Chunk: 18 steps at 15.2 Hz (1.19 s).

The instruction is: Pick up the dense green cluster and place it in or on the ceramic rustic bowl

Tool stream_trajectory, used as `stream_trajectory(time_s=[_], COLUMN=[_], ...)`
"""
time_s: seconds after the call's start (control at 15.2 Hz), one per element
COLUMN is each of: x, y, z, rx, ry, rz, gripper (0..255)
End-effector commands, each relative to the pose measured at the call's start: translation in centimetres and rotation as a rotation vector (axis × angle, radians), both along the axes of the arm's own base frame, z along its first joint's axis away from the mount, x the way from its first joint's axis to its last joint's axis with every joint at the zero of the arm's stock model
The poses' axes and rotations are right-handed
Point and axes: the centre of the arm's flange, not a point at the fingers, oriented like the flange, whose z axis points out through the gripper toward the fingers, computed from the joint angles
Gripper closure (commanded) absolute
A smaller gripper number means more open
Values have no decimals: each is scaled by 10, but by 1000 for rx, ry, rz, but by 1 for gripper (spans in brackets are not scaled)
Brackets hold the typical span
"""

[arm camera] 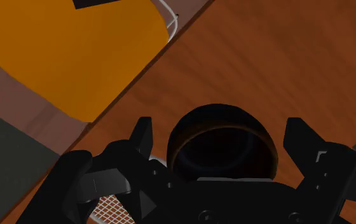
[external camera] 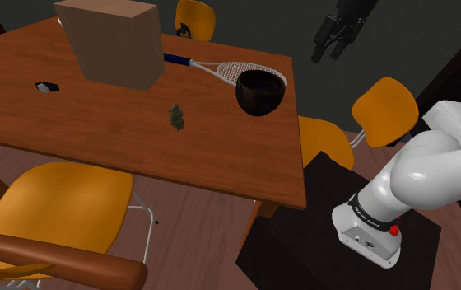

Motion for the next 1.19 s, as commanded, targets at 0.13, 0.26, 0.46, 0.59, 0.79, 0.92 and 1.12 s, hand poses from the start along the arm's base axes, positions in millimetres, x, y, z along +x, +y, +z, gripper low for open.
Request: stream_trajectory(time_s=[0.13, 0.26, 0.46, 0.59, 0.79, 0.92, 1.12], x=[13, 26, 46, 61, 83, 98, 121], y=[20, 39, 68, 87, 115, 134, 161], z=[-10, -20, -35, -45, -60, -69, -83], rx=[10, 20, 35, 45, 59, 69, 84], ry=[4, 7, 13, 17, 22, 26, 32], rz=[-23, -47, -82, -106, -141, -164, -199], gripper=[0, 0, 0, 0, 0, 0, 0])
